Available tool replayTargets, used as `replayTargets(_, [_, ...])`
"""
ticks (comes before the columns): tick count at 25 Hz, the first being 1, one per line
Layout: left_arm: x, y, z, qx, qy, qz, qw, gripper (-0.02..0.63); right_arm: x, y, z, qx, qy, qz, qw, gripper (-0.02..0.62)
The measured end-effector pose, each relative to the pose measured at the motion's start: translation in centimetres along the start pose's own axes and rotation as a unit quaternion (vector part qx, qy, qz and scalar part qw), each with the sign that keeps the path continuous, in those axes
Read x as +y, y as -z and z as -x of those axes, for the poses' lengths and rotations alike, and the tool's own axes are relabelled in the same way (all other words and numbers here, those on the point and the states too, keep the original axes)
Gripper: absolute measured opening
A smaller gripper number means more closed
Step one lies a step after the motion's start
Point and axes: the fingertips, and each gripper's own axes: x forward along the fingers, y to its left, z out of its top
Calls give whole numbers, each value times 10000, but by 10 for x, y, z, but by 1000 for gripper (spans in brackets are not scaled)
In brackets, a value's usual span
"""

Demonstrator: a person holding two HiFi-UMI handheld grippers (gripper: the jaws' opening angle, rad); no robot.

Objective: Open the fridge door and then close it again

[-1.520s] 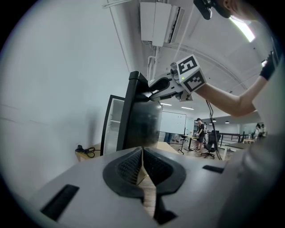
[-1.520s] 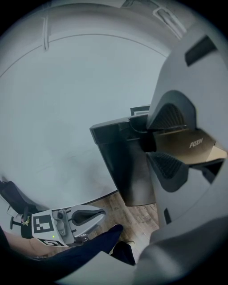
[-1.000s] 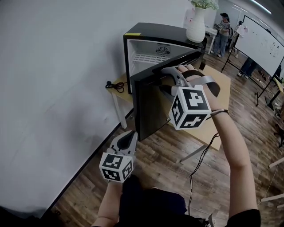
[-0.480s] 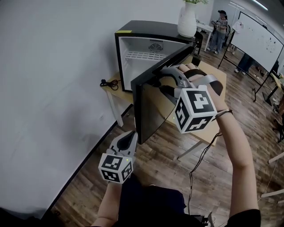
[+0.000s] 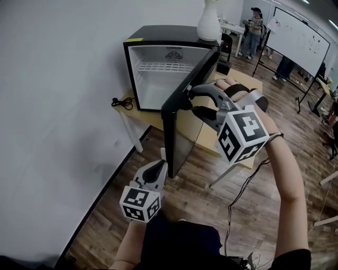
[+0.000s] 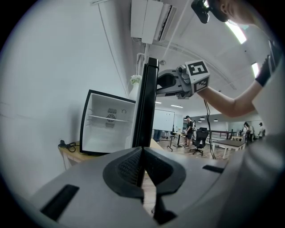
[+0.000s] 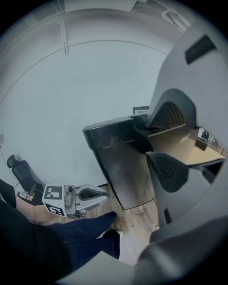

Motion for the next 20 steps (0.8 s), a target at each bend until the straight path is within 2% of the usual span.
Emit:
replayTargets(9, [-36,5,-15,71,429,-13,9991,9,12,20,25,-14,-38,71,10000,143])
replayTargets(20, [-74,7,-26,61,836,-87,9964,9,28,46,55,258,-103,233,9993,144])
